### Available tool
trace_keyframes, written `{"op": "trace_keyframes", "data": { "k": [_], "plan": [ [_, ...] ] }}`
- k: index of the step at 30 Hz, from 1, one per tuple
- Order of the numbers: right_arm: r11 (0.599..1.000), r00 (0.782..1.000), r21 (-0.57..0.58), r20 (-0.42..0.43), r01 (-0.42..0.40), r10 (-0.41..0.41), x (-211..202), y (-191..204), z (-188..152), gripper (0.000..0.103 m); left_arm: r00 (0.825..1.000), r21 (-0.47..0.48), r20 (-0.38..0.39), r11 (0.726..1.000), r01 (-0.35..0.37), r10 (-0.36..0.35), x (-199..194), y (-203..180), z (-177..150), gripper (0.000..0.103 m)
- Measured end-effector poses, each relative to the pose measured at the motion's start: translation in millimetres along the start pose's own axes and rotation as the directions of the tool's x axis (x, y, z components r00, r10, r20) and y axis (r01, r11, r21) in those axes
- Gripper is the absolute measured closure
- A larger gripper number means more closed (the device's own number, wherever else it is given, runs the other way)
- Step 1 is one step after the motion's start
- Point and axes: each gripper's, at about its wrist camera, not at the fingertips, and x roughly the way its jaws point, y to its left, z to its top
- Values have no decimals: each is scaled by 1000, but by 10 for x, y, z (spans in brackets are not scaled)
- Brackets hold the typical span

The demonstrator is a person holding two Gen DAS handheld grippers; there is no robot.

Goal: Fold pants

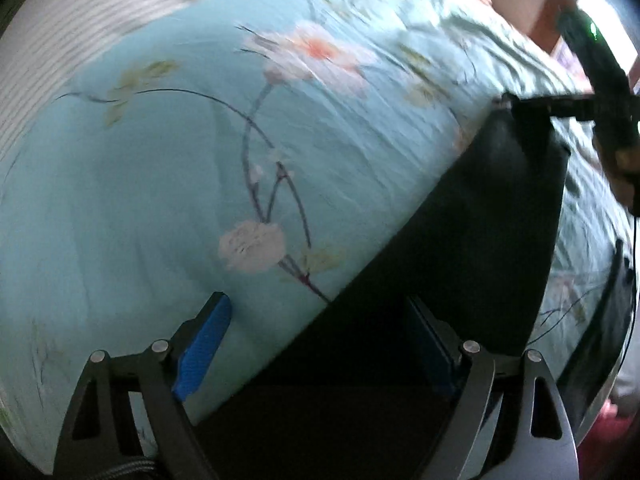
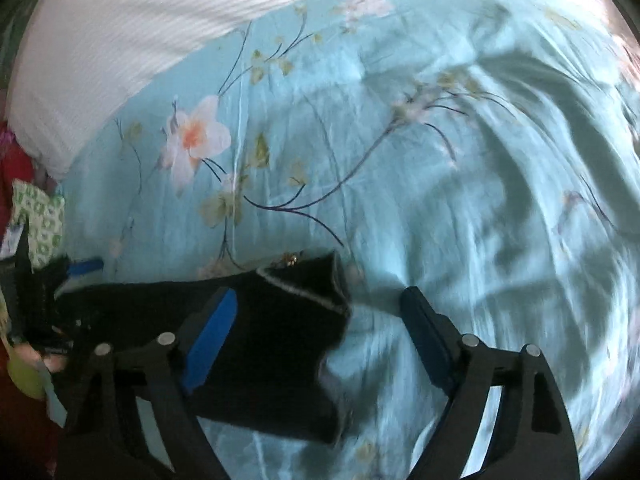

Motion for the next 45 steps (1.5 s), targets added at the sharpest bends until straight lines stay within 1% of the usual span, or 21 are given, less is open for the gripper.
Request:
{"op": "trace_keyframes", "data": {
  "k": [1, 2, 3, 4, 5, 6, 7, 8, 9, 10, 13, 17, 22, 27, 33, 36, 37, 39, 40, 42, 45],
  "plan": [
    [1000, 1000, -12, -1, -2, 2, 6, 12, 19, 20, 1000, 15, -11, 1000, 11, -11, 23, -9, 36, 19],
    [1000, 1000, -26, -4, -12, 12, 9, 32, 40, 30, 1000, 21, -20, 1000, 23, -22, 45, -2, 61, 22],
    [999, 999, -35, -13, -35, 35, 11, 56, 50, 37, 999, 31, -27, 999, 35, -34, 47, -23, 73, 28],
    [997, 998, -39, -25, -63, 62, 21, 69, 47, 49, 999, 46, -33, 998, 44, -43, 50, -56, 82, 37],
    [996, 996, -41, -37, -84, 82, 32, 85, 37, 60, 998, 58, -33, 997, 59, -57, 36, -96, 74, 43],
    [994, 994, -44, -46, -103, 101, 40, 100, 11, 65, 997, 66, -33, 995, 78, -76, 0, -127, 54, 59],
    [992, 992, -45, -50, -114, 112, 44, 104, -12, 77, 993, 68, -34, 991, 111, -109, -21, -152, 45, 78],
    [992, 991, -40, -52, -123, 121, 41, 98, -38, 84, 991, 63, -35, 989, 131, -129, -14, -180, 69, 85],
    [991, 991, -29, -47, -129, 128, 18, 84, -67, 84, 991, 55, -27, 990, 132, -131, -45, -190, 60, 87],
    [990, 990, -22, -36, -138, 138, -18, 72, -90, 85, 992, 51, -17, 990, 129, -128, -79, -207, 51, 93],
    [984, 983, -15, 17, -180, 180, -212, 96, -168, 87, 988, 39, 25, 987, 153, -154, -276, -266, -50, 95],
    [980, 979, -51, 64, -193, 196, -521, 200, -301, 87, 983, 34, 74, 986, 164, -166, -573, -431, -224, 96],
    [977, 979, -146, 107, -156, 172, -878, 338, -634, 87, 973, 12, 130, 982, 189, -189, -861, -794, -544, 96],
    [972, 988, -217, 108, -86, 112, -1079, 388, -1090, 87, 969, -9, 161, 981, 194, -190, -1105, -1083, -934, 96],
    [970, 990, -243, 133, -7, 40, -1231, 325, -1569, 87, 965, -2, 158, 977, 213, -210, -1221, -1424, -1279, 96],
    [971, 990, -240, 142, 11, 23, -1289, 273, -1762, 92, 962, -1, 155, 974, 226, -223, -1227, -1571, -1421, 96],
    [971, 990, -238, 143, 16, 18, -1310, 259, -1826, 94, 956, 3, 157, 968, 250, -248, -1237, -1626, -1468, 99],
    [973, 990, -230, 141, 30, 3, -1336, 216, -1951, 97, 942, 18, 164, 955, 295, -294, -1256, -1747, -1540, 98],
    [974, 990, -222, 138, 36, -5, -1343, 198, -2005, 99, 944, 32, 157, 957, 288, -289, -1248, -1822, -1563, 98],
    [979, 991, -202, 131, 32, -6, -1337, 138, -2096, 100, 956, 51, 134, 966, 254, -259, -1164, -1956, -1604, 98],
    [984, 994, -179, 109, 9, 10, -1304, 129, -2183, 101, 957, 15, 110, 963, 268, -268, -1079, -1970, -1671, 98]
  ]
}}
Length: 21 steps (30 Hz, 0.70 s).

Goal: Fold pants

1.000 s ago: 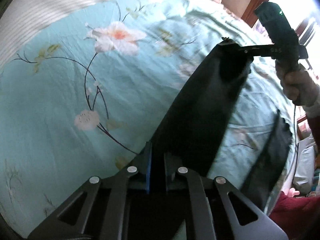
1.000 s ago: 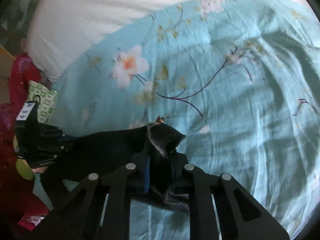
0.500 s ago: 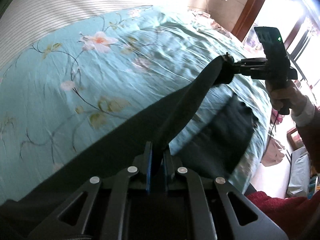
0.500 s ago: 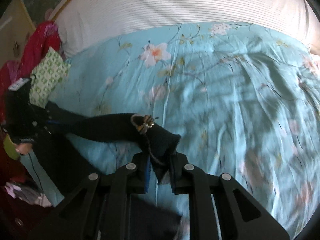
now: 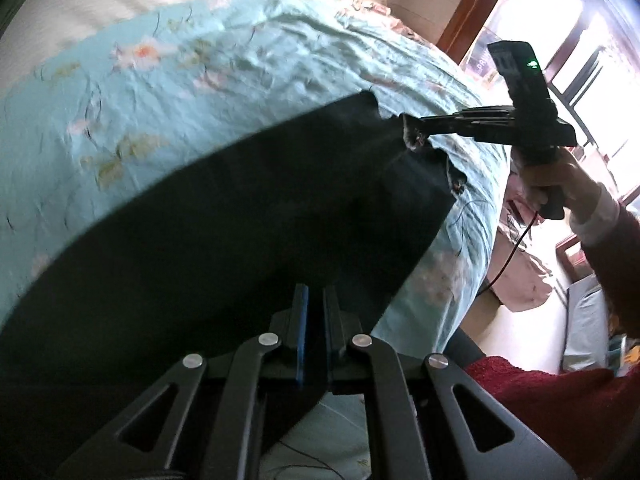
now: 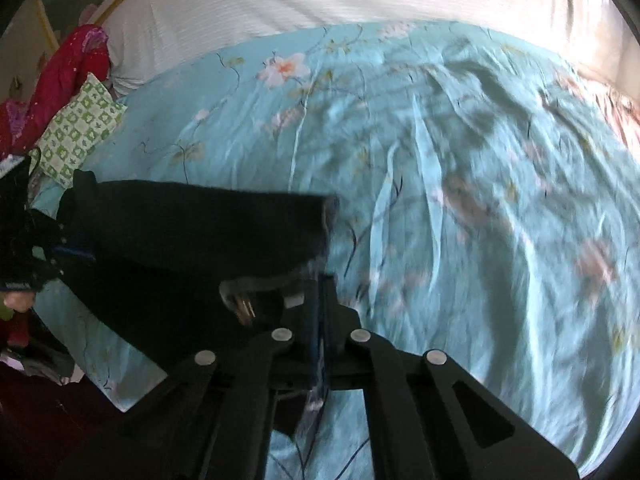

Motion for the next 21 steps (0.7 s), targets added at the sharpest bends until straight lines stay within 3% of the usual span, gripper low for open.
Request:
{"op": "trace_keyframes", "data": {
  "k": [2, 3, 5, 6, 7, 9, 12, 13, 15, 17, 19, 21],
  "plan": [
    [998, 999, 57, 19, -40, 39, -25, 7, -19, 100, 1000, -40, 1, 999, -11, 11, -31, 63, -53, 98],
    [995, 998, 90, 28, -52, 49, -44, 5, -22, 100, 1000, -81, 7, 997, -16, 17, -73, 125, -89, 90],
    [982, 997, 172, 31, -82, 78, -72, -6, -44, 98, 1000, -180, 19, 984, -8, 11, -139, 282, -167, 71],
    [971, 995, 220, 32, -98, 93, -82, -14, -67, 97, 999, -230, 27, 973, -11, 17, -171, 365, -213, 52],
    [962, 994, 253, 34, -108, 103, -91, -5, -96, 96, 999, -291, 36, 956, -18, 30, -217, 467, -265, 40],
    [949, 991, 284, 50, -135, 126, -117, 48, -160, 95, 997, -401, 62, 916, -11, 39, -308, 649, -374, 39],
    [937, 988, 312, 67, -156, 142, -186, 131, -224, 93, 994, -554, 100, 832, 21, 42, -452, 942, -537, 32],
    [933, 987, 326, 74, -156, 139, -221, 138, -225, 88, 992, -591, 112, 806, 26, 50, -497, 1023, -579, 29],
    [909, 980, 369, 121, -195, 161, -347, 148, -246, 68, 989, -649, 128, 760, 32, 68, -559, 1158, -636, 26],
    [889, 966, 392, 187, -239, 177, -452, 190, -280, 24, 989, -696, 125, 718, 27, 83, -565, 1283, -662, 25],
    [896, 958, 370, 234, -247, 168, -541, 310, -306, 19, 988, -738, 113, 675, 15, 101, -543, 1404, -666, 25],
    [894, 961, 373, 213, -249, 179, -467, 420, -312, 19, 988, -765, 105, 644, 6, 116, -510, 1479, -652, 25]
  ]
}}
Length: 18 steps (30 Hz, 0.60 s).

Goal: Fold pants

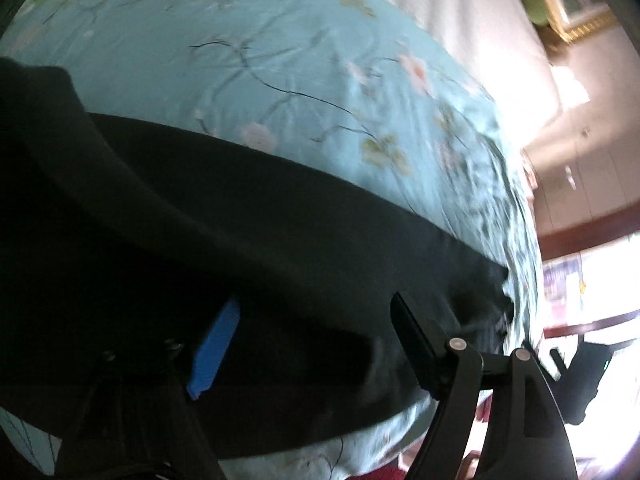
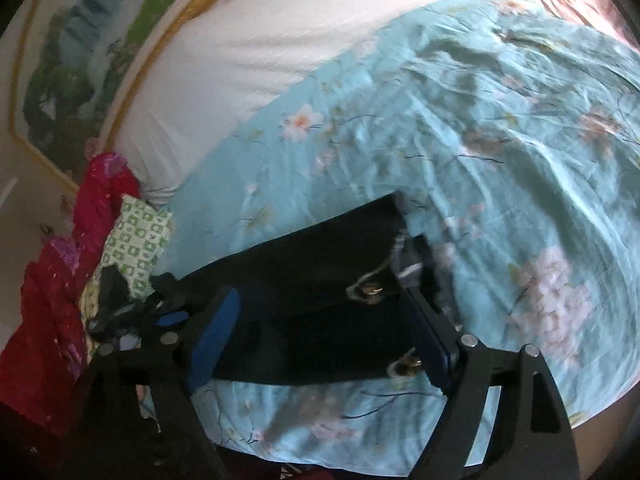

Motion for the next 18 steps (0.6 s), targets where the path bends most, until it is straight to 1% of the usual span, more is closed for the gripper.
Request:
{"op": "trace_keyframes", "data": {
  "k": [2, 5, 6, 8, 9, 10, 11, 12, 13, 14, 16, 17, 18],
  "plan": [
    [998, 998, 44, -46, 35, -33, 195, -20, -53, 19, 1000, -38, 15, 999, -4, 4, 15, 31, 77, 25],
    [986, 990, 137, -117, 97, -81, 510, -149, -110, 20, 1000, -74, 13, 997, -24, 25, 62, 89, 200, 25],
    [982, 990, 157, -113, 103, -86, 587, -174, -104, 20, 999, -83, 13, 996, -31, 32, 91, 110, 248, 26],
    [980, 991, 161, -82, 119, -107, 662, -163, -50, 21, 999, -97, 18, 994, -41, 43, 153, 142, 293, 32],
    [979, 990, 154, -58, 133, -125, 683, -138, -6, 24, 998, -98, 21, 994, -50, 52, 169, 163, 299, 37],
    [979, 989, 141, -41, 148, -144, 705, -107, 32, 33, 998, -98, 24, 993, -61, 64, 193, 177, 313, 46],
    [977, 986, 130, -33, 166, -163, 732, -93, 67, 45, 997, -98, 29, 993, -72, 75, 208, 194, 322, 52],
    [976, 984, 123, -31, 181, -178, 761, -99, 102, 54, 996, -99, 32, 992, -80, 84, 213, 206, 308, 63],
    [974, 982, 123, -37, 188, -184, 782, -116, 130, 72, 996, -102, 38, 992, -78, 82, 203, 236, 320, 75],
    [974, 981, 121, -43, 191, -187, 793, -126, 122, 87, 996, -99, 46, 993, -66, 71, 180, 262, 319, 79],
    [977, 979, 79, -45, 200, -196, 788, -101, 147, 93, 997, -97, 66, 995, -30, 36, 125, 295, 292, 90],
    [978, 979, 51, -39, 202, -200, 760, -77, 158, 96, 997, -91, 76, 996, -18, 25, 97, 304, 276, 91],
    [979, 979, 21, -32, 203, -202, 718, -24, 168, 96, 996, -79, 87, 997, -12, 19, 63, 291, 255, 93]
  ]
}}
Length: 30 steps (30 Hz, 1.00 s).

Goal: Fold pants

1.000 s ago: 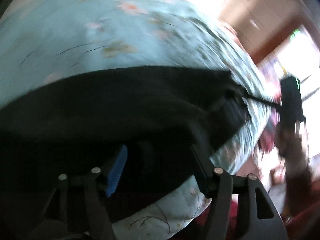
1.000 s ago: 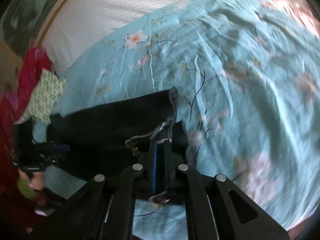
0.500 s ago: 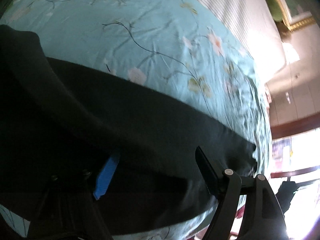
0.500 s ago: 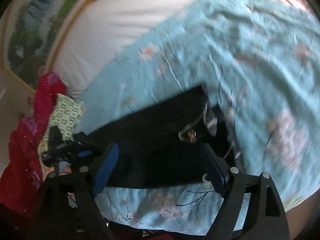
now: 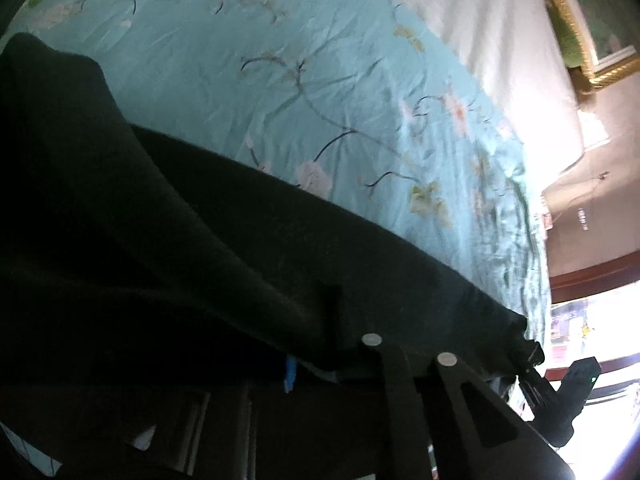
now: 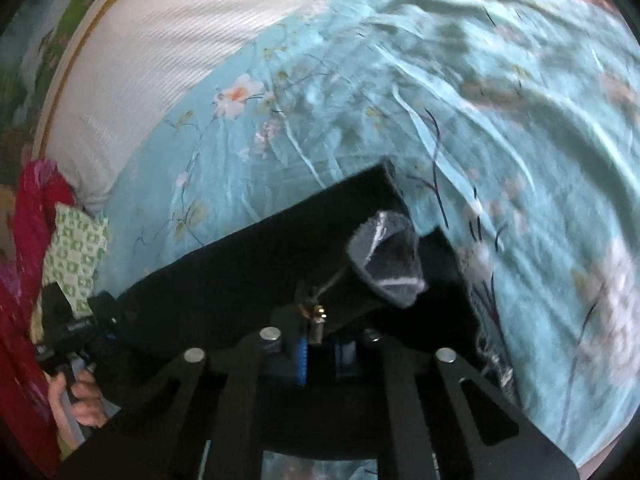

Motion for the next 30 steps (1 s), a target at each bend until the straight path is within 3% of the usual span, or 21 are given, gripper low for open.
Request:
{"op": "trace_keyframes", "data": {
  "k": [7, 10, 18, 23, 24, 25, 26, 27, 28, 29, 30],
  "plan": [
    [997, 999, -65, 20, -46, 48, -404, 114, 54, 96, 998, 110, 60, 994, 18, -24, -423, -250, -189, 95],
    [996, 999, -85, 6, -34, 34, -512, 87, 2, 96, 998, 150, 51, 988, 19, -27, -488, -313, -326, 95],
    [997, 995, -69, -84, 43, -49, -306, -163, -288, 96, 1000, 169, -26, 986, 10, -6, -254, -181, -654, 94],
    [991, 988, -96, -116, 88, -99, -136, -257, -322, 91, 997, 166, -72, 986, -15, 28, -69, 20, -792, 87],
    [992, 989, -93, -118, 83, -93, -163, -257, -311, 88, 997, 154, -73, 988, -2, 13, -94, 51, -811, 87],
    [991, 987, -94, -123, 93, -104, -218, -245, -288, 84, 998, 147, -69, 989, 5, 6, -148, 76, -820, 81],
    [990, 985, -98, -123, 106, -118, -262, -231, -273, 75, 998, 147, -62, 989, -5, 15, -177, 92, -816, 75],
    [986, 984, -105, -112, 130, -142, -351, -221, -248, 68, 998, 144, -49, 989, -20, 27, -244, 124, -813, 61],
    [981, 982, -112, -80, 160, -169, -476, -211, -215, 54, 999, 136, -30, 990, -29, 33, -322, 165, -809, 49],
    [978, 982, -117, -49, 173, -180, -570, -197, -193, 44, 999, 122, -8, 992, -38, 39, -401, 214, -791, 45],
    [976, 983, -123, -5, 182, -184, -697, -173, -161, 40, 999, 109, 11, 993, -49, 48, -500, 274, -780, 41]
  ]
}}
